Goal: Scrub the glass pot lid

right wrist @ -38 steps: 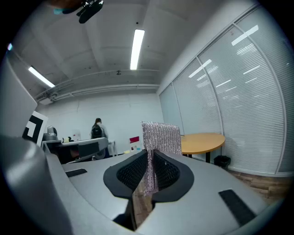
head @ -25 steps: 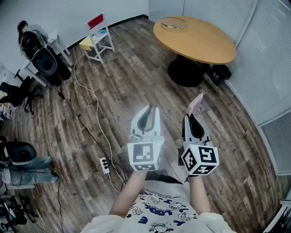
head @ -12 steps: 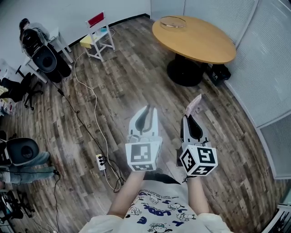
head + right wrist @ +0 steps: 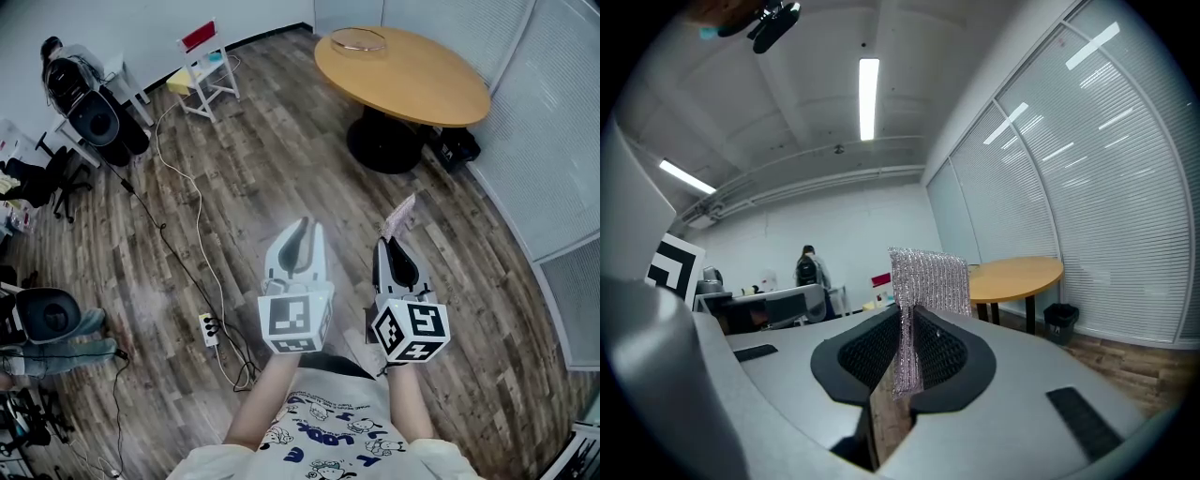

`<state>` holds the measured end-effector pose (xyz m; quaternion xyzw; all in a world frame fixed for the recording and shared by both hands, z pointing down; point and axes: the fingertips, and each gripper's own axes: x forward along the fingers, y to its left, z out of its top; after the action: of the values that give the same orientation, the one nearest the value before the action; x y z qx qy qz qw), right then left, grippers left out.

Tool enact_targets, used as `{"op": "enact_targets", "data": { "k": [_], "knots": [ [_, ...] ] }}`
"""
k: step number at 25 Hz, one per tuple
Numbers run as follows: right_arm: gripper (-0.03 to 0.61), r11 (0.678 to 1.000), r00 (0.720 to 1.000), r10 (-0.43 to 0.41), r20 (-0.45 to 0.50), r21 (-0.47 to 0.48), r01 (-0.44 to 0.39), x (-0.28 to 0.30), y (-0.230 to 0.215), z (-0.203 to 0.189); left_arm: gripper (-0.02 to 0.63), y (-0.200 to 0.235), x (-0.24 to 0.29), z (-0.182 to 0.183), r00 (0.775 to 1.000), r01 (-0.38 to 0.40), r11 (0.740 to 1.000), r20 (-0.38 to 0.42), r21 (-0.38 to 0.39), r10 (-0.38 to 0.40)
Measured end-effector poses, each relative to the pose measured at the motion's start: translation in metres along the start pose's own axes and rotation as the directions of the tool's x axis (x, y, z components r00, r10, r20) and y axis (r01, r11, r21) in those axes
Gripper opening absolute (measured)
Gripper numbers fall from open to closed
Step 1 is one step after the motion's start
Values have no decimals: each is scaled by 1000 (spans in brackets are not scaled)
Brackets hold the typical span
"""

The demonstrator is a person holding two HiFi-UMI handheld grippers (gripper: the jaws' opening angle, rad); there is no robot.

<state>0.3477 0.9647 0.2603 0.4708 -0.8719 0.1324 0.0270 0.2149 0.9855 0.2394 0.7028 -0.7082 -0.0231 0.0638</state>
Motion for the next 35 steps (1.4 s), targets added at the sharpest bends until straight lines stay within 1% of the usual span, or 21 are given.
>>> {"op": "enact_targets", "data": {
  "k": [6,13,27,35],
  "knots": [
    [55,1000,1000,-11,1,-1,11,23,-7,3,60,6,24,0,1000,10,1000,1,7,-10],
    [55,1000,999,-31,10,2,31,70,-23,14,61,19,74,2,1000,31,1000,6,3,-31],
    [55,997,997,-75,36,2,75,189,-31,51,61,71,191,27,996,88,996,16,4,-88],
    [55,995,995,-97,33,-6,97,235,-32,56,61,99,229,30,995,104,995,11,-2,-104]
  ]
}}
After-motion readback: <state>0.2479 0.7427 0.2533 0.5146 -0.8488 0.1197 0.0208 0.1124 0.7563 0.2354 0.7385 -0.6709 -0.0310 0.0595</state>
